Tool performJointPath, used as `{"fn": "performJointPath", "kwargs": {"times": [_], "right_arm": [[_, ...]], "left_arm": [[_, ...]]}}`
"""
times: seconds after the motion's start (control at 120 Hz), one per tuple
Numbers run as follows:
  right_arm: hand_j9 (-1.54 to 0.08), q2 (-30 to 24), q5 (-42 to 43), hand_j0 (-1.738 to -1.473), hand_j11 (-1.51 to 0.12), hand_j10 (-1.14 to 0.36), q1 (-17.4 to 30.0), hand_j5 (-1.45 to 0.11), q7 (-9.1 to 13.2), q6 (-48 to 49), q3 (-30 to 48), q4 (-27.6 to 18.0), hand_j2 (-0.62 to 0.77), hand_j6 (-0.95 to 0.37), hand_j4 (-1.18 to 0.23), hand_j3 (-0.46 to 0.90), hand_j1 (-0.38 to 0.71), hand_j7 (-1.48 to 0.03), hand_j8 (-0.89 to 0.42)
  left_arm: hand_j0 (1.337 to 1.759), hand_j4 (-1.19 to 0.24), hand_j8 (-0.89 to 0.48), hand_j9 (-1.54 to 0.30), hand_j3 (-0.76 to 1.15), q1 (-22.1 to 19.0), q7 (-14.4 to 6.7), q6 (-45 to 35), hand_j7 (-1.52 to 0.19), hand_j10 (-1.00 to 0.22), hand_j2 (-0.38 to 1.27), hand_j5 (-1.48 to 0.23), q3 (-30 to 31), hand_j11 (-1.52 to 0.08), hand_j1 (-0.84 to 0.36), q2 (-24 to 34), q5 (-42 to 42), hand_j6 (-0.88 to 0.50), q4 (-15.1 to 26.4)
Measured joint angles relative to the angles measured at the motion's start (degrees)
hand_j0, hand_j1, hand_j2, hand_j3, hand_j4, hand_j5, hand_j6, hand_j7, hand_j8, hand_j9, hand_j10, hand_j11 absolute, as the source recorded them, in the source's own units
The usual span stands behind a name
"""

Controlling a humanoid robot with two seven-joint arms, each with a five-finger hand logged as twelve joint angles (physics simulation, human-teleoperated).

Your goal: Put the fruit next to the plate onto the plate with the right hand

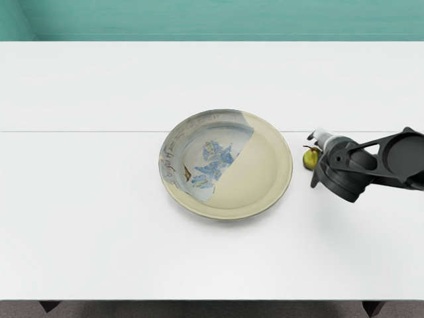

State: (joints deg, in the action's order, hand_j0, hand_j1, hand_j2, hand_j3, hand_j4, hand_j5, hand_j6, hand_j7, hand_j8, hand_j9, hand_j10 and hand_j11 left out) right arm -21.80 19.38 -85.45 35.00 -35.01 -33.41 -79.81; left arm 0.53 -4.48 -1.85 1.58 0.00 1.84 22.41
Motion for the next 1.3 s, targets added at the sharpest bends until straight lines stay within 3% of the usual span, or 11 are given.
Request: {"fn": "performJointPath", "kwargs": {"times": [0.342,0.8,0.883,0.917,0.983,1.0,1.033,1.1,1.3], "right_arm": [[-0.28,0.03,0.39,-1.658,-0.28,-0.22,-0.58,-0.28,0.00,0.00,0.26,0.01,-0.04,-0.22,-0.22,0.00,-0.09,-0.28,-0.22],[-0.49,-0.12,1.16,-1.658,-0.49,-0.38,0.01,-0.49,0.00,0.00,0.27,0.01,-0.07,-0.38,-0.38,0.00,0.11,-0.49,-0.38],[-0.64,-0.16,0.93,-1.658,-0.64,-0.49,0.30,-0.64,0.00,0.00,0.66,-0.01,-0.10,-0.48,-0.50,0.00,0.24,-0.64,-0.45],[-0.71,-0.29,0.79,-1.656,-0.72,-0.55,0.87,-0.71,0.06,-0.05,1.59,-0.02,-0.05,-0.45,-0.56,0.00,0.27,-0.72,-0.43],[-1.11,-0.58,0.67,-1.651,-0.82,-0.65,2.26,-0.79,0.45,-0.38,3.71,-0.01,-0.01,-0.38,-0.67,0.00,0.33,-0.87,-0.13],[-1.13,-0.65,0.67,-1.649,-0.84,-0.65,2.50,-0.81,0.45,-0.39,4.09,-0.01,0.02,-0.36,-0.69,0.00,0.34,-0.93,-0.11],[-1.13,-0.75,0.78,-1.648,-0.89,-0.66,2.88,-0.85,0.34,-0.34,4.70,-0.02,0.06,-0.38,-0.72,0.00,0.34,-0.96,-0.23],[-1.14,-0.92,0.91,-1.646,-0.96,-0.69,3.39,-0.92,0.18,-0.19,5.51,-0.04,0.12,-0.43,-0.77,0.00,0.33,-1.01,-0.31],[-1.19,-3.61,1.06,-1.646,-1.11,-0.63,3.37,-1.08,0.04,0.10,7.66,0.00,0.19,-0.36,-0.82,0.00,0.36,-1.09,-0.29]], "left_arm": [[1.658,0.00,0.00,-0.01,0.00,0.00,0.00,-0.01,-0.01,0.00,0.00,-0.01,0.00,-0.01,0.34,0.00,0.00,0.00,0.00],[1.658,0.00,0.00,-0.01,0.00,0.00,0.00,0.00,-0.01,0.00,0.00,-0.01,0.00,-0.01,0.34,0.00,0.00,0.00,0.00],[1.658,0.00,0.00,-0.01,0.00,0.00,0.00,0.00,-0.01,0.00,0.00,-0.01,0.00,-0.01,0.34,0.00,0.00,0.00,0.00],[1.658,0.00,0.00,-0.01,0.00,0.00,0.00,0.00,-0.01,0.00,0.00,-0.01,0.00,-0.01,0.34,0.00,0.00,0.00,0.00],[1.658,0.00,0.00,-0.01,0.00,0.00,0.00,0.00,-0.01,0.00,0.00,-0.01,-0.03,-0.01,0.34,0.00,-0.02,0.00,0.00],[1.658,0.00,0.00,-0.01,0.00,0.00,0.00,0.00,-0.01,0.00,0.00,-0.01,-0.03,-0.01,0.34,0.00,-0.02,0.00,0.00],[1.658,0.00,0.00,-0.01,0.00,0.00,0.00,0.00,-0.01,0.00,0.00,-0.01,-0.02,-0.01,0.34,0.00,-0.01,0.00,0.00],[1.658,0.00,0.00,-0.01,0.00,0.00,0.00,0.00,-0.01,0.00,0.00,-0.01,-0.01,-0.01,0.34,0.00,-0.01,0.00,0.00],[1.658,0.00,0.00,-0.01,0.00,0.00,0.00,0.00,-0.01,0.00,0.00,-0.01,-0.01,-0.01,0.34,0.00,0.00,0.00,0.00]]}}
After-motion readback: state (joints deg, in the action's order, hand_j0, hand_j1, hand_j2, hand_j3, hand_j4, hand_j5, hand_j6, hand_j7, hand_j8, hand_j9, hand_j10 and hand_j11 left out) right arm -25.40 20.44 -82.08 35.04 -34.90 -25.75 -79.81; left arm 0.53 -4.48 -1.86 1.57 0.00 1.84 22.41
